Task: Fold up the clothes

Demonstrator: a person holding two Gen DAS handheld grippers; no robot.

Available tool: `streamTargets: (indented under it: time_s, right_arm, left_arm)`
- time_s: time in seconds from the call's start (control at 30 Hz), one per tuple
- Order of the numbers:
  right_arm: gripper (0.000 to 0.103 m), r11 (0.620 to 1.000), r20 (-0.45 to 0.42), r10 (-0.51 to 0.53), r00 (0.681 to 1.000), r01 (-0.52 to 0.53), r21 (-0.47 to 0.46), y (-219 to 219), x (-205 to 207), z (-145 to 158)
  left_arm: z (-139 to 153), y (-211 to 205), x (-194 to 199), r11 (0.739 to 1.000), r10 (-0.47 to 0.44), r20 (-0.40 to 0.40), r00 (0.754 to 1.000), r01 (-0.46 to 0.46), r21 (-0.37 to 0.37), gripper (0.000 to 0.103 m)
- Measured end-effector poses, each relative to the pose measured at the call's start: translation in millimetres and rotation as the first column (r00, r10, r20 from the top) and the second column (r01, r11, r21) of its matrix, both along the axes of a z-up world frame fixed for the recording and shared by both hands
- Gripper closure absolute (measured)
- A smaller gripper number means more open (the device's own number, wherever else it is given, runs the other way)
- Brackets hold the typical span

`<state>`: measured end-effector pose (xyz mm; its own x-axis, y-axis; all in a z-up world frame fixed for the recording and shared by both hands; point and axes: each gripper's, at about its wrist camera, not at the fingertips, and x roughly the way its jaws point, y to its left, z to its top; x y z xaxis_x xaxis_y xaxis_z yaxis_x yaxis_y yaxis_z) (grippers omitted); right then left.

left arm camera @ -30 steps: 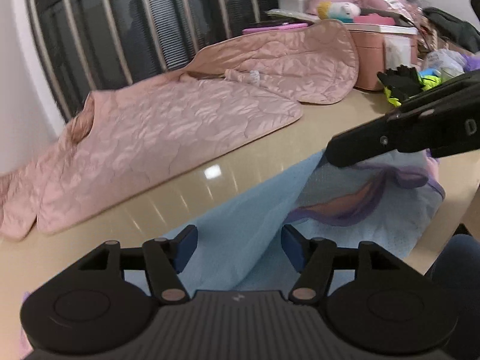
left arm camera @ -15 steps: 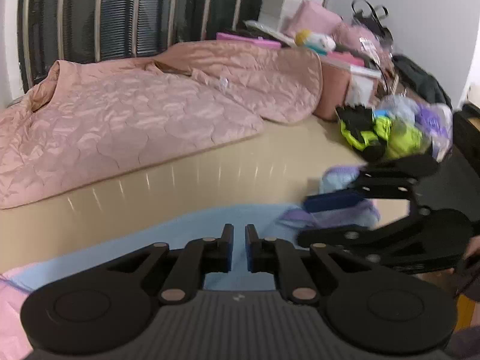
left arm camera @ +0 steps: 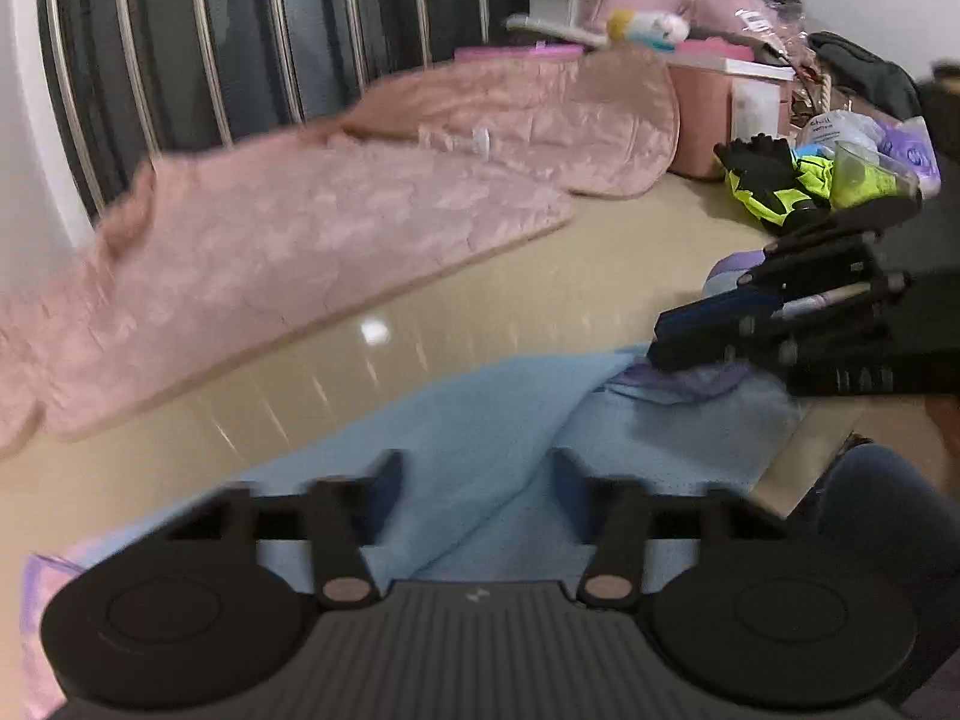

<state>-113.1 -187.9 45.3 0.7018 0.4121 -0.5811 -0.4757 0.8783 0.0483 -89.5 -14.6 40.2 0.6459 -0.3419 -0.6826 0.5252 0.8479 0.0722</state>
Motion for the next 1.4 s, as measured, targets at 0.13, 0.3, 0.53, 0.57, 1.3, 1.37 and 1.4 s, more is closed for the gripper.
streamTargets:
  time_s: [0.13, 0.3, 0.53, 0.57, 1.3, 1.37, 1.4]
  right_arm:
    - [0.083, 1.0, -0.044, -0.027, 0.999, 0.027, 0.004, 2, 8, -14]
    - [0.1, 0.998, 0.05, -0.044, 0.998, 0.042, 0.046, 3, -7, -5]
    - [0.098, 0.993, 0.045, 0.056, 0.997, -0.051, -0.108, 15, -29, -15]
    - [0.095, 0.99, 0.019, 0.054, 0.998, -0.052, -0.128, 17, -28, -21]
    - [0.1, 0.948, 0.085, -0.307, 0.948, 0.312, -0.056, -45, -35, -12]
    - [0.099, 0.957, 0.038, -0.271, 0.962, 0.273, -0.097, -41, -37, -20]
    - [0.098, 0.96, 0.02, -0.256, 0.966, 0.257, -0.113, -39, -38, -23]
  left_arm:
    - [-3, 6, 5, 1.0, 0.014, -0.018, 1.0, -0.015, -0.021, 0.103]
    - [19, 24, -12, 0.995, 0.054, 0.029, 0.998, -0.052, -0.088, 0.103]
    - [4, 30, -29, 0.997, 0.056, -0.037, 0.998, -0.058, -0.052, 0.103]
    - [-1, 29, -29, 0.997, 0.068, -0.045, 0.997, -0.07, -0.034, 0.103]
    - [-8, 48, -21, 0.987, 0.11, -0.108, 0.988, -0.122, -0.109, 0.093]
    - [-6, 52, -19, 0.984, 0.108, -0.129, 0.986, -0.125, -0.13, 0.089]
    - [-2, 56, -18, 0.979, 0.104, -0.145, 0.984, -0.127, -0.16, 0.08]
